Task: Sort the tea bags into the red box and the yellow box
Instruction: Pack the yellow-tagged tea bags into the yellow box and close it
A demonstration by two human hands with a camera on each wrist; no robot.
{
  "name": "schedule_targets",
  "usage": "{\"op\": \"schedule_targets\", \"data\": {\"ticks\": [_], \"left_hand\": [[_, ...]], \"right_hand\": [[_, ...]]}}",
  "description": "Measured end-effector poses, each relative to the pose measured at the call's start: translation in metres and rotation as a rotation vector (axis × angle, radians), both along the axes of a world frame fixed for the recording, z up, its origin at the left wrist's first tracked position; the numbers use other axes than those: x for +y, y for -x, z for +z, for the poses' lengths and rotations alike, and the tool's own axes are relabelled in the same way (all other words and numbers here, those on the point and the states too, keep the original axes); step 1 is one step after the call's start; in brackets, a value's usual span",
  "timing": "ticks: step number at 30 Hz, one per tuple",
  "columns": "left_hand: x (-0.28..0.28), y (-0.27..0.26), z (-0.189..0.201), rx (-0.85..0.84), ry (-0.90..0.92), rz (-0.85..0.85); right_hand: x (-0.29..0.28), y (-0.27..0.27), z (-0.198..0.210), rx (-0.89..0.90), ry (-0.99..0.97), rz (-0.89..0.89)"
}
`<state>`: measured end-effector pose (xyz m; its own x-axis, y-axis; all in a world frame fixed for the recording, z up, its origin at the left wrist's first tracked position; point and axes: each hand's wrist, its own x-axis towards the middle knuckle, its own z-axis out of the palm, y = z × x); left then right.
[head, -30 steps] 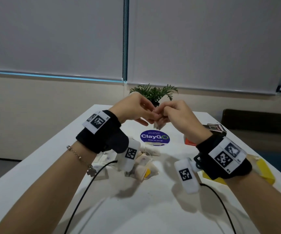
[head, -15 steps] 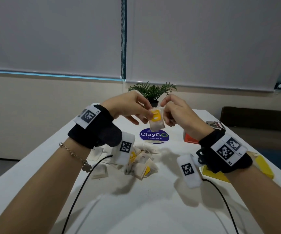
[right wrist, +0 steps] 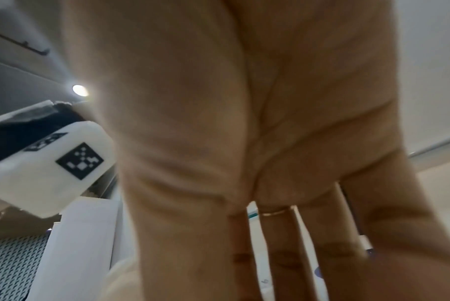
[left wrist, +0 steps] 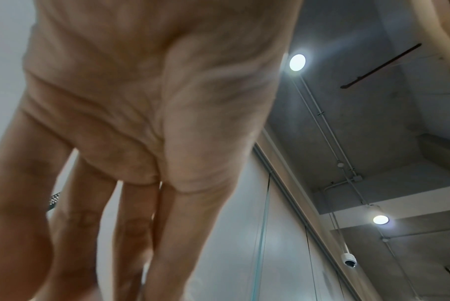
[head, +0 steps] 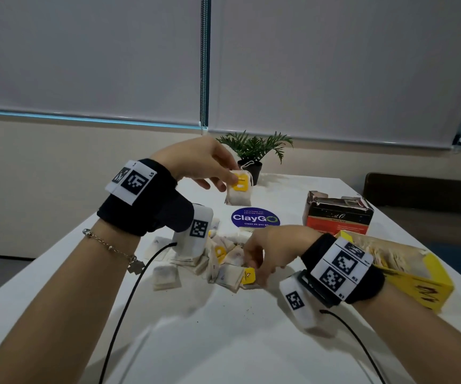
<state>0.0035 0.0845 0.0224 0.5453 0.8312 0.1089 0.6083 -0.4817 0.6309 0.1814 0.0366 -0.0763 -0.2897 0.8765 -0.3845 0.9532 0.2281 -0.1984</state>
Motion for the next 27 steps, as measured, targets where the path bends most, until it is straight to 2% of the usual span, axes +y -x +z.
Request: {"op": "schedule_targets", "data": {"ticks": [3,6,11,15,17,20,22,27], "left_hand": [[-0.001,-0.003,-0.002,0.021,-0.005,-0.006],[0.003,-0.005,-0.006,0.015,-0.026,0.001],[0.009,-0.007,-0.011,-0.146,-0.073,0.008],[0.014,-0.013,-0.017,-0.305,-0.161,0.028],[0.015,-0.018,-0.021,-0.310,-0.198,0.007],[0.017,-0.026,-0.026,-0.327,-0.234,-0.002],[0.017,-0.030,-0.026,-0.385,-0.243,-0.002],[0.013,-0.036,-0.023,-0.470,-0.210,-0.014]], "right_hand": [[0.000,-0.007,0.008,-0.013,-0.018,-0.010],[0.000,-0.018,0.022,0.089,-0.028,-0.094],[-0.003,-0.042,0.050,0.238,-0.208,-0.162],[-0.003,-0.052,0.061,0.706,-0.461,-0.311],[-0.003,-0.049,0.063,0.921,-0.491,-0.366],[-0.001,-0.039,0.063,1.128,-0.449,-0.382],[-0.001,-0.035,0.061,1.174,-0.450,-0.384],[-0.001,-0.032,0.059,1.130,-0.497,-0.412]]}}
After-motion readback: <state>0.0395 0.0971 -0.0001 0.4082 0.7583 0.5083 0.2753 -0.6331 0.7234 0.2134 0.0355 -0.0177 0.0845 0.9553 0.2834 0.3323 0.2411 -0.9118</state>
